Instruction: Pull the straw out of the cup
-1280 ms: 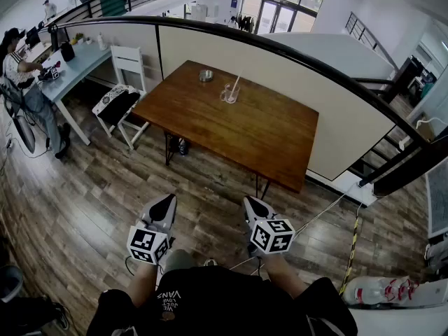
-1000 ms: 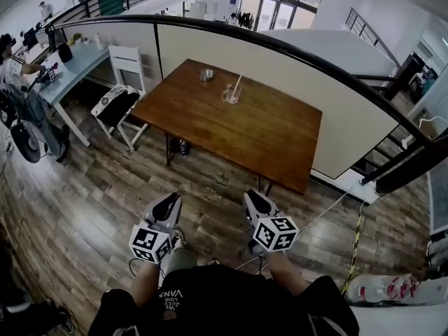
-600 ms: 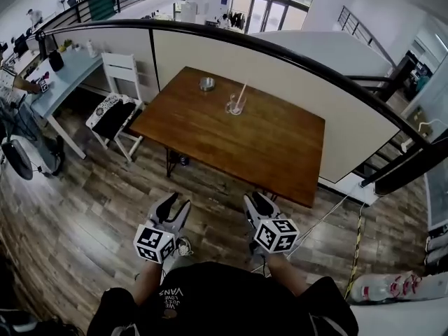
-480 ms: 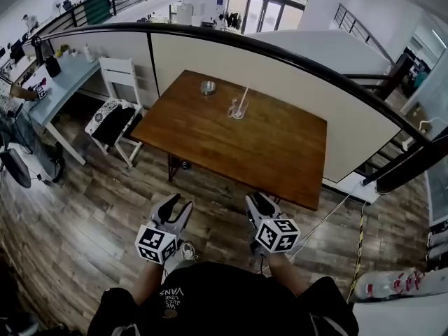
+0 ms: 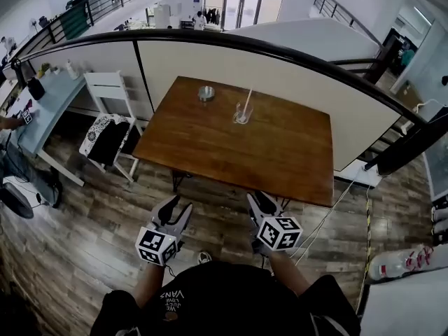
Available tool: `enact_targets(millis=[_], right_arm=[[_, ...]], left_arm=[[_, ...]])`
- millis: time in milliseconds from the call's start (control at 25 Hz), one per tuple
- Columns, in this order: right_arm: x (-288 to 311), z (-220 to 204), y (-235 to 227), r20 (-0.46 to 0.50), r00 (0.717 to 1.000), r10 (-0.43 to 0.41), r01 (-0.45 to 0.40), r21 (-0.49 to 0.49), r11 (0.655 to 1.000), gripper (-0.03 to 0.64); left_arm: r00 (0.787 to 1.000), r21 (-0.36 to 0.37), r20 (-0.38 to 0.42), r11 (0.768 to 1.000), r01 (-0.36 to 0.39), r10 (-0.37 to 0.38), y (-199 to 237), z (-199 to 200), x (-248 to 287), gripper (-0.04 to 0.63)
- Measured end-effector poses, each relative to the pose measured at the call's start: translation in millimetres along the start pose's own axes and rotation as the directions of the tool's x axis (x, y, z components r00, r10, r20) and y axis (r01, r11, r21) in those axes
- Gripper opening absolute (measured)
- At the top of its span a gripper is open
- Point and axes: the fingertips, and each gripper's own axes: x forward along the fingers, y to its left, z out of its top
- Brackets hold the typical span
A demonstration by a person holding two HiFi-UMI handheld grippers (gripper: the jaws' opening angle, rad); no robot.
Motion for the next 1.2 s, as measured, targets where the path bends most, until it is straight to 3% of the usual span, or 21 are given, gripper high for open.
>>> enact_targets(millis=[600, 1200], right_arm=[[52, 15, -8, -0.016, 1.0, -0.004, 0.004, -0.003, 1.0, 0.109], [115, 76, -111, -0.063, 0.997, 0.05, -0.053, -0.046, 0.998, 0.109]], left_arm=[[0.999, -0.05, -0.001, 0.998, -0.034, 0.034, 46, -1, 26, 0.152], [0.995, -0.053, 0.018, 0.994, -0.096, 0.097, 55, 31, 158, 0.152]])
